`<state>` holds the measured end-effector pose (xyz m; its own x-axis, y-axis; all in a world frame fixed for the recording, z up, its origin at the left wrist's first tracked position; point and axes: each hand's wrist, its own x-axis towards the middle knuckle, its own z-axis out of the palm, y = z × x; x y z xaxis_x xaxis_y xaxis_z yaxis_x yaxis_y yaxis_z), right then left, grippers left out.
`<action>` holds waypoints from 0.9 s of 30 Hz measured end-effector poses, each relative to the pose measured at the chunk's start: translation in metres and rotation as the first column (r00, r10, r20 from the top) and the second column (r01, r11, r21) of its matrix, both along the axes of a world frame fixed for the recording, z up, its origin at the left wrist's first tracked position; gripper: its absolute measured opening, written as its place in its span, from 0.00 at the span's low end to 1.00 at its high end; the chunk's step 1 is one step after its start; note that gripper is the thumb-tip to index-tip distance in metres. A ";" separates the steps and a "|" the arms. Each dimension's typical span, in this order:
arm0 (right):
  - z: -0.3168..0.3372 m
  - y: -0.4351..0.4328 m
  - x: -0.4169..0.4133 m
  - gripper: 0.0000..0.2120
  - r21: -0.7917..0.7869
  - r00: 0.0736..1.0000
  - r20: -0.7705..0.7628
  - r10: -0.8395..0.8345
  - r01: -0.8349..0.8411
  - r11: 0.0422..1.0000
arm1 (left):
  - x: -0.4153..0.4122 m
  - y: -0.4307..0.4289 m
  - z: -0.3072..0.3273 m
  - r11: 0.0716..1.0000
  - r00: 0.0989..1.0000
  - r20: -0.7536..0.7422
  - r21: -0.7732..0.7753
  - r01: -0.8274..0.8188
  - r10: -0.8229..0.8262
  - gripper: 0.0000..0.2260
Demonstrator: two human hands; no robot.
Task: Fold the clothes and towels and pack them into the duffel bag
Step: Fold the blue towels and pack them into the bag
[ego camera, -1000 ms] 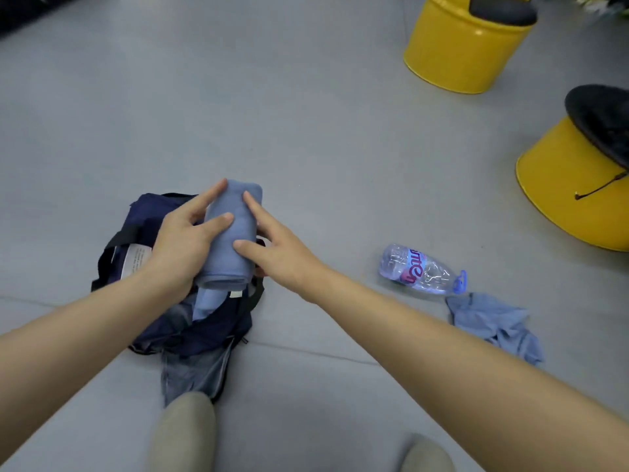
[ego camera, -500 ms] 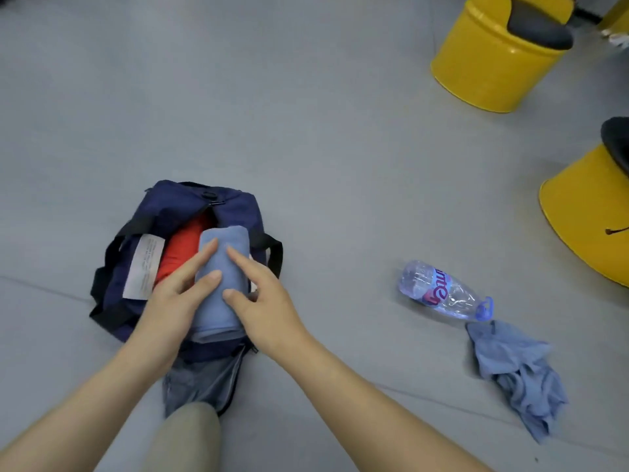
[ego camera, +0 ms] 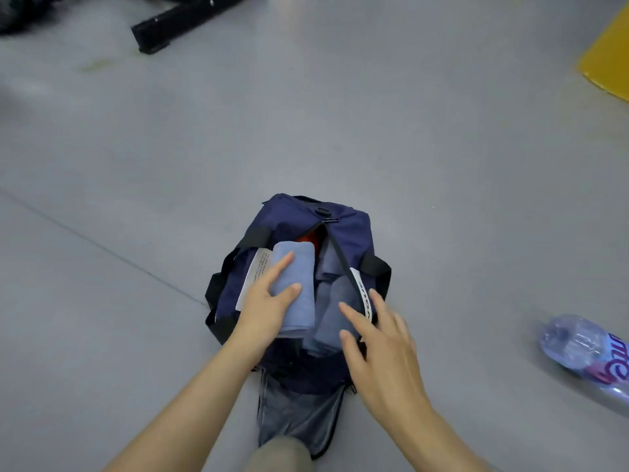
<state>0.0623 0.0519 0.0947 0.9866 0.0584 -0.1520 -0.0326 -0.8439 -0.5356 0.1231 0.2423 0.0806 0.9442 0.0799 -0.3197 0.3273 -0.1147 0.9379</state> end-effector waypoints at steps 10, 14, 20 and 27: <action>-0.036 0.001 0.023 0.30 0.079 0.973 -0.203 -0.112 0.130 0.988 | 0.013 -0.043 -0.063 0.969 0.983 0.000 -0.170 0.179 -0.181 0.24; -0.031 0.002 0.013 0.31 0.181 0.979 -0.153 -0.133 0.160 0.970 | 0.013 -0.042 -0.059 0.919 0.980 -0.018 -0.353 0.177 -0.196 0.24; -0.031 0.010 0.017 0.31 0.245 0.970 -0.161 -0.181 0.217 0.945 | 0.025 -0.056 -0.064 0.931 0.964 -0.047 -0.277 0.240 -0.262 0.26; -0.024 0.016 0.012 0.30 0.328 0.972 -0.183 -0.147 0.201 0.923 | 0.078 -0.056 -0.059 0.975 0.983 0.057 -0.128 0.182 -0.176 0.26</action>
